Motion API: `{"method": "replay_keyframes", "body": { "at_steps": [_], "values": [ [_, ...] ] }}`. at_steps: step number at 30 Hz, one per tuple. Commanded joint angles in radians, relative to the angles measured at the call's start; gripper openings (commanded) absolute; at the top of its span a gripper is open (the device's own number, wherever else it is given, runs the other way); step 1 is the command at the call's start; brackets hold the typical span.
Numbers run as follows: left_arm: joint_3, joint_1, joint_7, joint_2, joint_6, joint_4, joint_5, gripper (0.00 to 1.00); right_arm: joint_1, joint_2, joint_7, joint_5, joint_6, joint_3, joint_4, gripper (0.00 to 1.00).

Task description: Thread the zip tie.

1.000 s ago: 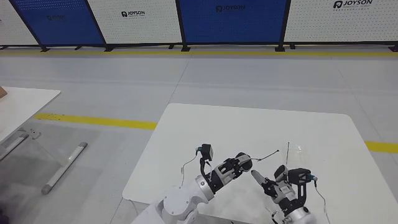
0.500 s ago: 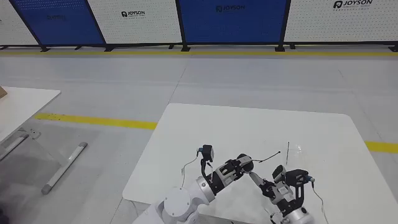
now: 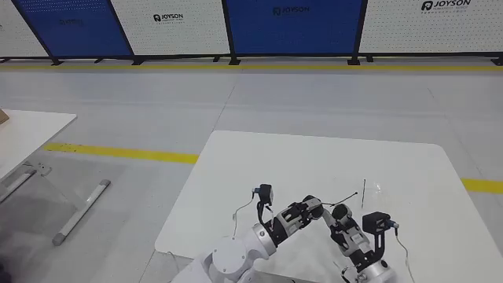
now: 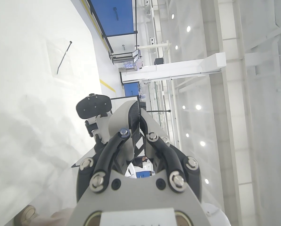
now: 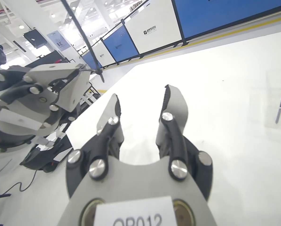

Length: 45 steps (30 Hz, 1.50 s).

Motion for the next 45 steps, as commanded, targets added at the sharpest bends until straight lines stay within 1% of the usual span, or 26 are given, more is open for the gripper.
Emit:
{"method": "replay_keyframes", "body": {
  "at_steps": [1,7,9,18,23,26,28,33,39,40,44,45],
  "values": [
    [0.004,-0.003,0.005,-0.001,0.005,0.003,0.004,0.00,0.000,0.000,0.001,0.002,-0.008,0.000,-0.001,0.33],
    [0.016,-0.008,0.019,-0.004,0.013,0.012,0.025,0.00,-0.005,0.002,-0.007,0.006,-0.031,0.003,-0.005,0.33],
    [0.020,-0.010,0.021,-0.004,0.013,0.016,0.029,0.00,-0.006,0.002,-0.012,0.006,-0.035,0.004,-0.006,0.29],
    [0.036,-0.016,0.033,-0.008,0.014,0.030,0.045,0.00,-0.010,0.002,-0.019,0.012,-0.037,0.007,-0.008,0.26],
    [0.043,-0.017,0.032,-0.010,0.015,0.032,0.047,0.00,-0.009,0.002,-0.022,0.020,-0.040,0.008,-0.006,0.20],
    [0.043,-0.017,0.033,-0.010,0.014,0.031,0.051,0.00,-0.009,0.002,-0.024,0.021,-0.041,0.008,-0.005,0.20],
    [0.043,-0.016,0.035,-0.011,0.013,0.032,0.052,0.00,-0.009,0.002,-0.025,0.023,-0.042,0.009,-0.006,0.18],
    [0.042,-0.015,0.041,-0.011,0.011,0.034,0.056,0.00,-0.010,0.002,-0.024,0.025,-0.045,0.010,-0.006,0.20],
    [0.043,-0.013,0.056,-0.012,0.009,0.033,0.069,0.00,-0.011,0.003,-0.023,0.027,-0.049,0.010,-0.008,0.18],
    [0.043,-0.013,0.059,-0.012,0.008,0.034,0.074,0.00,-0.011,0.003,-0.022,0.028,-0.049,0.010,-0.008,0.16],
    [0.046,-0.013,0.064,-0.013,0.009,0.036,0.079,0.00,-0.010,0.003,-0.020,0.029,-0.049,0.010,-0.008,0.15],
    [0.047,-0.013,0.064,-0.013,0.009,0.037,0.080,0.00,-0.010,0.003,-0.020,0.030,-0.048,0.010,-0.008,0.13]
  ]
}}
